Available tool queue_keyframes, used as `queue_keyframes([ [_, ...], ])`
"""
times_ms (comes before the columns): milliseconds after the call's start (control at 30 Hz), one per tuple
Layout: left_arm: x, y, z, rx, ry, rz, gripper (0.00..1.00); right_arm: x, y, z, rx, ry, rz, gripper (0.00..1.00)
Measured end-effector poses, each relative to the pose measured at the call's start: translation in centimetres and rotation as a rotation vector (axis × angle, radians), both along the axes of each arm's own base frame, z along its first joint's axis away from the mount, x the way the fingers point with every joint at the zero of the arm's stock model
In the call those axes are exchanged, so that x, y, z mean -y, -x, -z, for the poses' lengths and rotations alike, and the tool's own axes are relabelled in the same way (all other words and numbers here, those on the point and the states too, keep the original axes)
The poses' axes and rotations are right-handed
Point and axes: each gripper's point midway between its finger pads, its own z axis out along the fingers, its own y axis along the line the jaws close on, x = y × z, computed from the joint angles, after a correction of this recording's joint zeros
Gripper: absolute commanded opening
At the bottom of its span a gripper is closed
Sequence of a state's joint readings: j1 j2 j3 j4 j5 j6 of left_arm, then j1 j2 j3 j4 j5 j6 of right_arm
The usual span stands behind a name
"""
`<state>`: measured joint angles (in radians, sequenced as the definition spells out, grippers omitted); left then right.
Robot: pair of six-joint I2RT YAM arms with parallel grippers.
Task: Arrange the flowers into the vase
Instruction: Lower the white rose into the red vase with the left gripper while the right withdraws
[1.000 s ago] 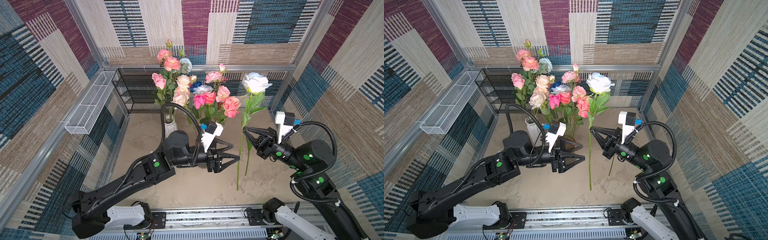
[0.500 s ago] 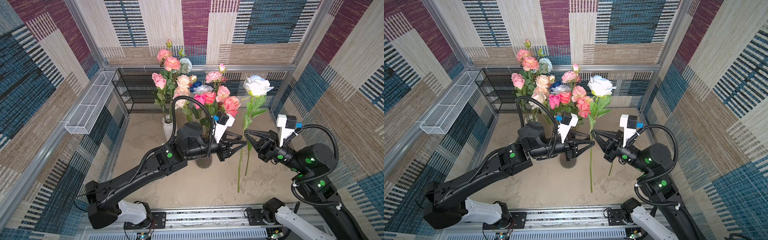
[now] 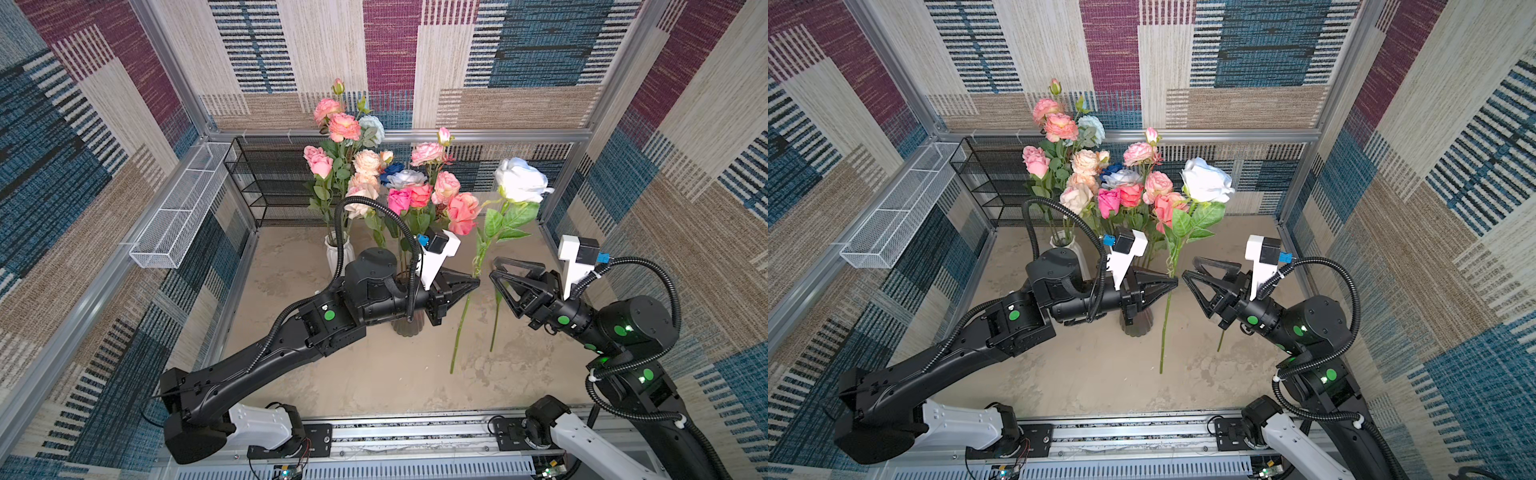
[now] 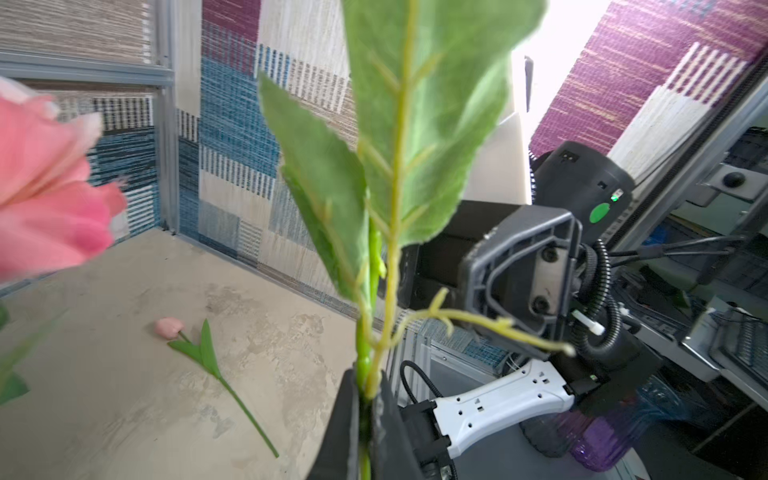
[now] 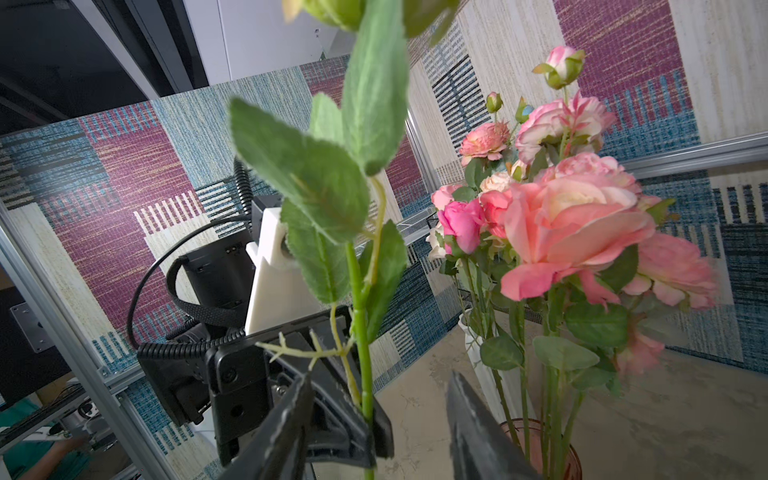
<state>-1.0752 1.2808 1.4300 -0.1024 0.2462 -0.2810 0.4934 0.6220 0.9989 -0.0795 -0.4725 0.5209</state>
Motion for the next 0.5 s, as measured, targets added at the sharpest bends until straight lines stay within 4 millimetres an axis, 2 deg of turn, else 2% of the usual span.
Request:
queue_keyframes([
  [100, -2.0, -0.2, -0.2, 0.04, -0.008, -0.065, 0.0, 0.4, -0.2, 0.3, -0.003, -0.001, 0.03, 0.58],
  [333, -7.8, -0.9, -2.5, 0.221, 0.026, -0.267, 0.0, 0.5, -0.9, 1.9, -0.039, 0.022, 0.06, 0.57],
  [500, -9.8, -3.0, -2.7, 0.336, -0.004, -0.413, 0.0, 0.6, -1.1, 2.2, -0.047, 0.028, 0.068, 0.56],
])
